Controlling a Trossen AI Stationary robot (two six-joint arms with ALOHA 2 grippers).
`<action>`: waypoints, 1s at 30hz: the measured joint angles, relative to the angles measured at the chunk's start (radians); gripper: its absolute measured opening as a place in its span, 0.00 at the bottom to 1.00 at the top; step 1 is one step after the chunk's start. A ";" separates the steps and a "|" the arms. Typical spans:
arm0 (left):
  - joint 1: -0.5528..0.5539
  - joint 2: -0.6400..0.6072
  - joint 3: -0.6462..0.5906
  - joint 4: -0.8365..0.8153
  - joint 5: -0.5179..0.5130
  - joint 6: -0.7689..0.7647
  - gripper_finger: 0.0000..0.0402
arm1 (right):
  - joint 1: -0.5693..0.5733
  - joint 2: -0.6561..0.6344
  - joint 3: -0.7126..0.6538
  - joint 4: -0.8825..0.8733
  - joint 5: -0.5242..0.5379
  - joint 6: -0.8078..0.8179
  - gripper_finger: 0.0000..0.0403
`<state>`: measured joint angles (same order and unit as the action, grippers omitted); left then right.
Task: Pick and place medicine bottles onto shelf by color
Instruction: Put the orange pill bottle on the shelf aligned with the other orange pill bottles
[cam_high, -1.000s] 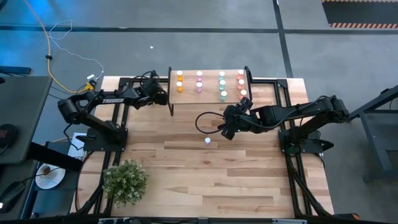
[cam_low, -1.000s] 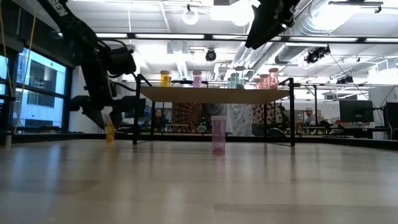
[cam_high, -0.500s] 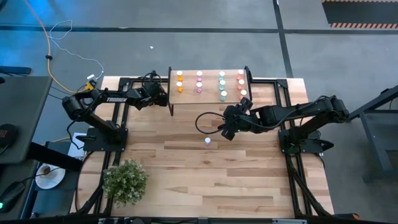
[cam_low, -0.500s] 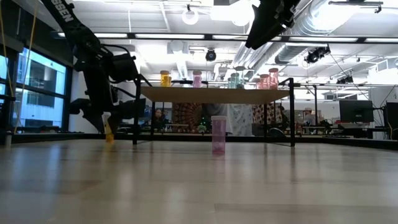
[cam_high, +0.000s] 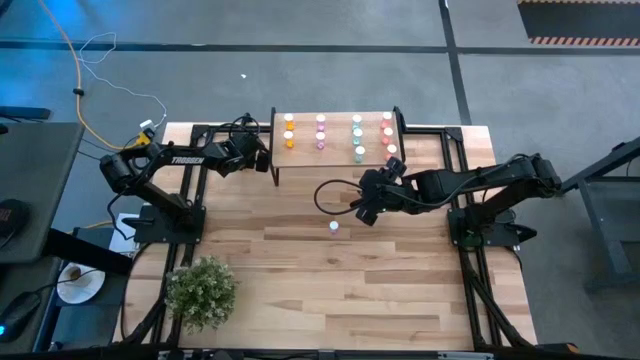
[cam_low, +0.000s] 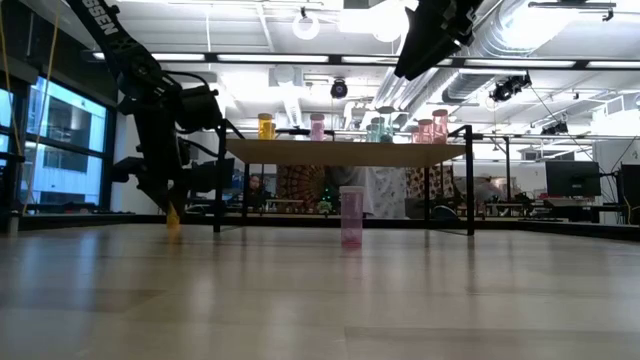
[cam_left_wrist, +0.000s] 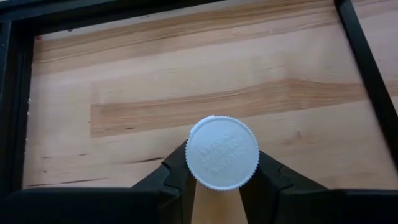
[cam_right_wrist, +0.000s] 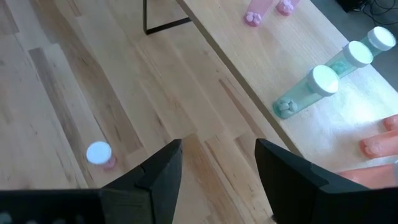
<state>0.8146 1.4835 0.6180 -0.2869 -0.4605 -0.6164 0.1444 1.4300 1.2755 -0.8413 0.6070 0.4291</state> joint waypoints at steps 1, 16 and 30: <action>0.000 0.000 0.000 0.000 0.001 0.000 0.22 | 0.000 0.000 0.000 0.000 -0.005 0.000 0.48; 0.000 -0.038 0.000 -0.013 0.101 0.037 0.22 | 0.000 0.000 0.000 0.000 -0.010 0.000 0.48; 0.000 -0.245 0.000 -0.175 0.147 0.029 0.22 | 0.000 0.000 0.000 0.000 -0.010 0.000 0.48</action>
<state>0.8150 1.2385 0.6178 -0.4619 -0.3138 -0.5875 0.1447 1.4300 1.2755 -0.8413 0.5972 0.4294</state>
